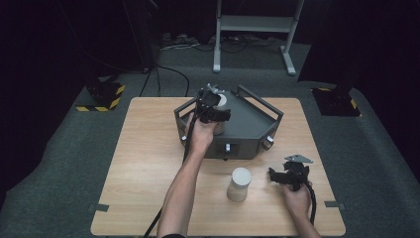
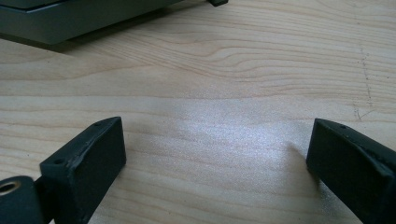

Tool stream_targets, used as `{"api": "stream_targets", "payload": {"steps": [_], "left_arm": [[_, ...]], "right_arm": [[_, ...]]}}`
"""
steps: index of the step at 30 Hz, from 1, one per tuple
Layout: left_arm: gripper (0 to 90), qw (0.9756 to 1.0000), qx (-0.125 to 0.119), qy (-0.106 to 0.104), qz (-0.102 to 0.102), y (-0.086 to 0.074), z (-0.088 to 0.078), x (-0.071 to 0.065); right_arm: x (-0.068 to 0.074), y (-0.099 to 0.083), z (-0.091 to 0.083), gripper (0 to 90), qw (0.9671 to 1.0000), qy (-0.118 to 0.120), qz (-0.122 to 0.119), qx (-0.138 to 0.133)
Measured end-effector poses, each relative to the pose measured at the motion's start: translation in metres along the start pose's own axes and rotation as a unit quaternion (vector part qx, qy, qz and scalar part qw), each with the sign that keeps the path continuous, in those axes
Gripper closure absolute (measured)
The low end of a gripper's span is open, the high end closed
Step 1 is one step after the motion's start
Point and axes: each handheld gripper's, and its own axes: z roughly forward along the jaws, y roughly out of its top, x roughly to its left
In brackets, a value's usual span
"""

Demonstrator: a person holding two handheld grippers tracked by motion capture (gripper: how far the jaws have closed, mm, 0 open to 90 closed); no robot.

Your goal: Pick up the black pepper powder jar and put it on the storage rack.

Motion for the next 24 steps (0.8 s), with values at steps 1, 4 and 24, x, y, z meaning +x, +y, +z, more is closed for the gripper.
{"api": "stream_targets", "payload": {"steps": [1,4,24], "left_arm": [[35.1,1.0,0.0,-0.001,-0.002,-0.001,0.001,0.001],[35.1,1.0,0.001,-0.004,0.0,-0.003,0.002,0.002],[34.9,0.9996,-0.02,-0.013,-0.015,-0.015,0.0,0.011]], "right_arm": [[0.0,0.0,0.0,3.9,1.0,0.0,0.0,0.0],[0.0,0.0,0.0,4.0,1.0,0.0,0.0,0.0],[0.0,0.0,0.0,4.4,1.0,0.001,-0.002,-0.001]]}}
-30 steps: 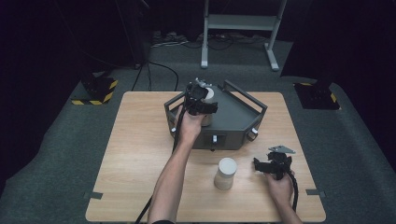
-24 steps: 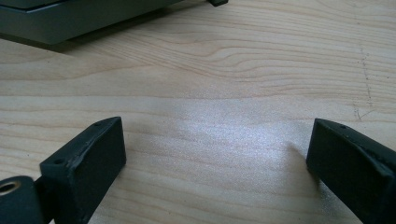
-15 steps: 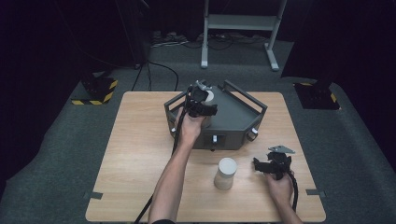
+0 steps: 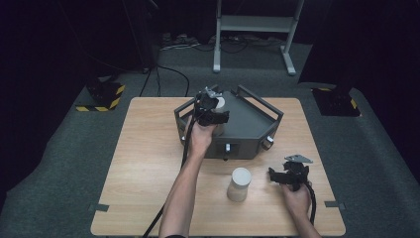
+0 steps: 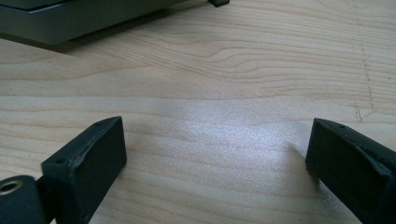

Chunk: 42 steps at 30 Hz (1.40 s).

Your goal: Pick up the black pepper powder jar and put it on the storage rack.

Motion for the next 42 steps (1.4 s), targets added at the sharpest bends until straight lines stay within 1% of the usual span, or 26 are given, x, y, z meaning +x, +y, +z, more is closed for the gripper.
{"api": "stream_targets", "payload": {"steps": [5,6,7,8,9,11,12,13,16,17,18,20,22,25,26,28,30,35,37,38,40,42], "left_arm": [[34.5,1.0,-0.005,-0.001,-0.002,-0.002,0.0,0.001],[32.5,1.0,-0.005,-0.001,-0.002,-0.002,0.0,0.001],[27.2,0.9997,-0.019,0.003,-0.014,-0.007,-0.001,0.0],[22.4,0.9996,-0.023,0.002,-0.017,-0.008,-0.001,0.001],[21.0,0.9995,-0.028,-0.001,-0.018,-0.009,-0.003,0.002],[14.5,0.9995,-0.028,0.0,-0.013,-0.01,-0.005,0.0],[12.2,0.9997,-0.025,0.003,-0.003,-0.009,-0.006,-0.001],[10.0,0.9996,-0.026,0.005,-0.001,-0.009,-0.008,-0.002],[5.0,0.9996,-0.026,0.006,-0.001,-0.008,-0.012,-0.001],[4.5,0.9996,-0.028,0.006,-0.006,-0.009,-0.012,-0.001],[3.9,0.9996,-0.025,0.006,-0.005,-0.009,-0.013,-0.002],[3.2,0.9997,-0.024,0.006,0.004,-0.009,-0.016,-0.003],[2.8,0.9996,-0.028,0.004,0.002,-0.01,-0.017,-0.004],[2.5,0.9996,-0.028,-0.004,0.007,-0.009,-0.021,-0.003],[2.4,0.9995,-0.029,-0.005,0.014,-0.01,-0.022,-0.004],[2.7,0.9995,-0.03,-0.003,0.013,-0.011,-0.023,-0.004],[2.8,0.9995,-0.028,-0.001,0.015,-0.013,-0.027,-0.003],[2.9,0.9994,-0.031,-0.013,0.011,-0.017,-0.038,0.001],[2.8,0.9993,-0.033,-0.016,0.01,-0.018,-0.04,0.002],[2.8,0.9993,-0.03,-0.017,0.015,-0.019,-0.042,0.002],[2.8,0.9989,-0.034,-0.016,0.026,-0.024,-0.047,0.004],[3.1,0.9988,-0.039,-0.018,0.025,-0.028,-0.05,0.008]], "right_arm": [[0.0,0.0,0.0,4.4,1.0,0.0,0.0,0.0],[0.0,0.0,0.0,4.4,1.0,0.0,0.0,0.0],[0.0,0.0,0.0,4.4,1.0,0.0,0.0,0.0],[0.0,0.0,0.0,4.4,1.0,0.0,0.0,0.0],[0.0,0.0,0.0,4.4,1.0,0.0,0.0,0.0],[0.0,0.0,0.0,4.4,1.0,0.0,0.0,0.0],[0.0,0.0,0.0,4.4,1.0,0.0,0.0,0.0],[0.0,0.0,0.0,4.4,1.0,0.0,0.0,0.0],[0.0,0.0,0.0,4.4,1.0,0.0,0.0,0.0],[0.0,0.0,0.0,4.4,1.0,0.0,0.0,0.0],[0.0,0.0,0.0,4.4,1.0,0.0,0.0,0.0],[0.0,0.0,0.0,4.4,1.0,0.0,0.0,0.0],[0.0,0.0,0.0,4.4,1.0,0.0,-0.001,-0.001],[0.0,0.0,0.0,4.5,1.0,0.0,-0.001,0.0],[0.0,0.0,0.0,4.5,1.0,0.0,-0.001,0.0],[0.0,0.0,0.0,4.7,1.0,0.0,-0.001,0.0],[0.0,0.0,0.0,4.7,1.0,0.0,-0.001,0.0],[0.0,0.0,0.0,4.7,1.0,0.0,-0.001,0.0],[0.0,0.0,0.0,4.7,1.0,0.0,0.0,0.0],[0.0,0.0,0.0,4.7,1.0,0.0,-0.001,0.0],[0.0,0.0,0.0,4.8,1.0,0.0,-0.001,0.0],[0.0,0.0,0.0,4.9,1.0,0.0,-0.001,0.0]]}}
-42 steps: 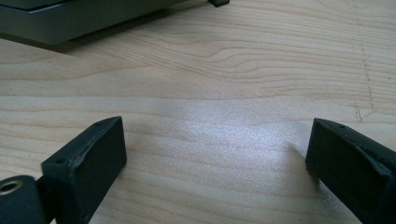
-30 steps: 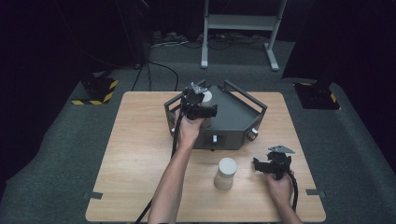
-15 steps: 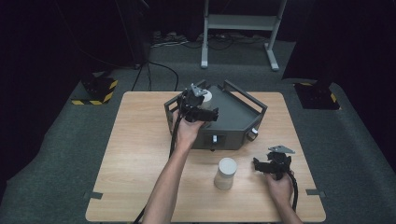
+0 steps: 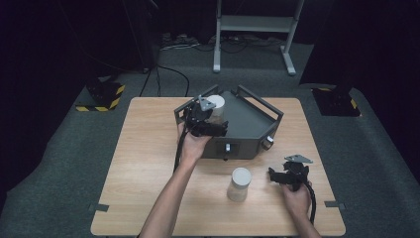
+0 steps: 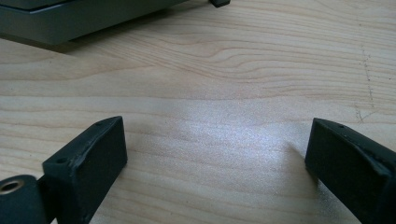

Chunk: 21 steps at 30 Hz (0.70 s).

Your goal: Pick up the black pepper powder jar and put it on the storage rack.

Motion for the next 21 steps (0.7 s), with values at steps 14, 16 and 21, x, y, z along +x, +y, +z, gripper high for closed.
{"api": "stream_targets", "payload": {"steps": [14,16,21], "left_arm": [[4.7,0.9995,-0.016,-0.01,0.027,-0.037,-0.042,0.011],[4.8,0.9996,-0.016,-0.012,0.02,-0.041,-0.047,0.015],[4.8,0.9997,-0.019,-0.016,0.002,-0.047,-0.056,0.025]], "right_arm": [[0.0,0.0,0.0,5.1,1.0,0.0,0.0,0.0],[0.0,0.0,0.0,5.1,1.0,0.0,0.0,0.0],[0.0,0.0,0.0,5.1,1.0,0.0,0.0,0.0]]}}
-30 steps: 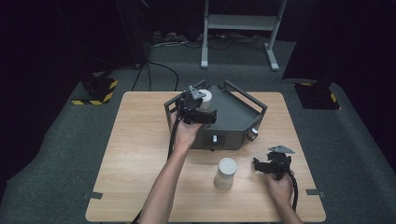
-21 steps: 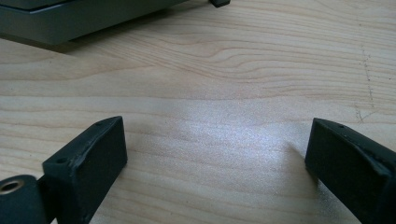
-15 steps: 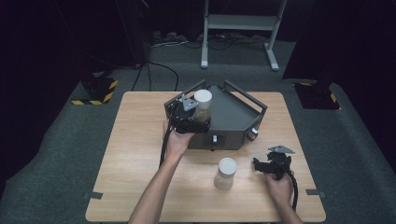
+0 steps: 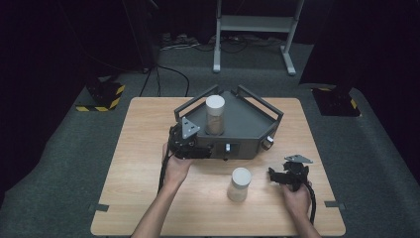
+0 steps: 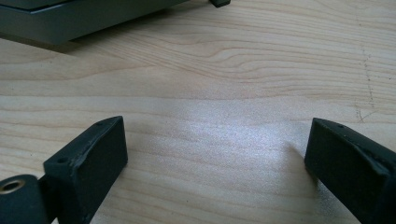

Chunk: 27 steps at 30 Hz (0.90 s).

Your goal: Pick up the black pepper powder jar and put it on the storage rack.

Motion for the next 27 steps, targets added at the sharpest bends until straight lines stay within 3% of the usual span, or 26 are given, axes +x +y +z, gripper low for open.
{"api": "stream_targets", "payload": {"steps": [4,12,27], "left_arm": [[4.4,0.9998,-0.001,0.001,-0.02,-0.008,-0.002,0.004],[4.4,0.9992,0.001,0.002,-0.039,-0.024,-0.007,0.012],[4.6,0.9984,0.01,0.017,-0.053,-0.051,-0.004,0.025]], "right_arm": [[0.0,0.0,0.0,5.2,1.0,0.0,0.0,0.0],[0.0,0.0,0.0,5.2,1.0,0.0,0.0,0.0],[0.0,0.0,0.0,5.3,1.0,0.0,0.0,-0.001]]}}
